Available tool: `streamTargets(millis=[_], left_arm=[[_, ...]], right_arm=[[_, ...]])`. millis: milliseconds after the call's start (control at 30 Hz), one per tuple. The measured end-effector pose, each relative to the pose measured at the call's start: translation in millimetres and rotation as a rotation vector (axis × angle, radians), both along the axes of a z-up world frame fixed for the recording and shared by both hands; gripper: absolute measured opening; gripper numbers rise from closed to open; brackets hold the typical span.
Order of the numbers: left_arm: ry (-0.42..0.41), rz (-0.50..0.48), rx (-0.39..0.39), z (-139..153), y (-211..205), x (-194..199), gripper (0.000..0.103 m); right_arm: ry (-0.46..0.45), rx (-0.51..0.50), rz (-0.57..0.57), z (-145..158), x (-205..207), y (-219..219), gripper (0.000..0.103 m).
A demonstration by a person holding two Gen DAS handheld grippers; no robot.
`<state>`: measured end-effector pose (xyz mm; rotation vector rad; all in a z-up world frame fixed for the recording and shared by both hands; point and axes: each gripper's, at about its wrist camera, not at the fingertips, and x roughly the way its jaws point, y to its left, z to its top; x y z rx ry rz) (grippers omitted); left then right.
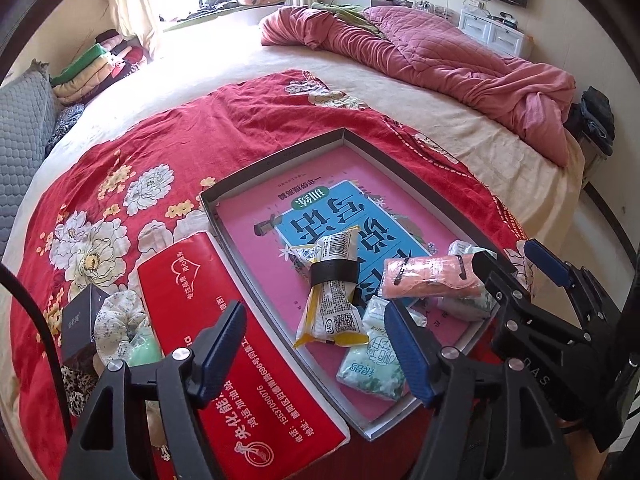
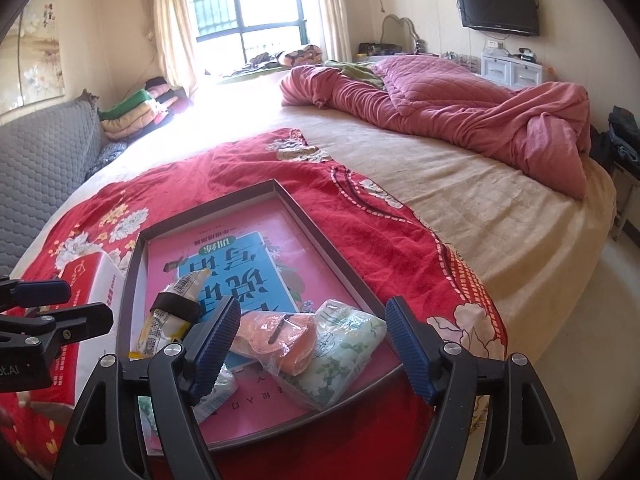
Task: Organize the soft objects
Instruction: 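Move both open tools back from the tray toward the item pile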
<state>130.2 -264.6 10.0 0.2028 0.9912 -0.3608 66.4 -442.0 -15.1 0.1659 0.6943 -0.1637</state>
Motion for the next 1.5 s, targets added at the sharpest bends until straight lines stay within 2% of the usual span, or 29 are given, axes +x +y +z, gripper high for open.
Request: streamTargets(millis=[800, 1500], left_arm=[[-0.063, 0.056, -0.054, 34.6, 45.2, -27.8, 0.075], [-0.126, 0.143, -0.088, 72.5, 101.5, -46.8, 0.075]], right_arm=[[-0.061, -0.026, -0.038, 41.4, -22.9, 10.1, 0.077], [-0.148, -0.092, 0.064, 95.4, -40.5, 55.2, 0.077]])
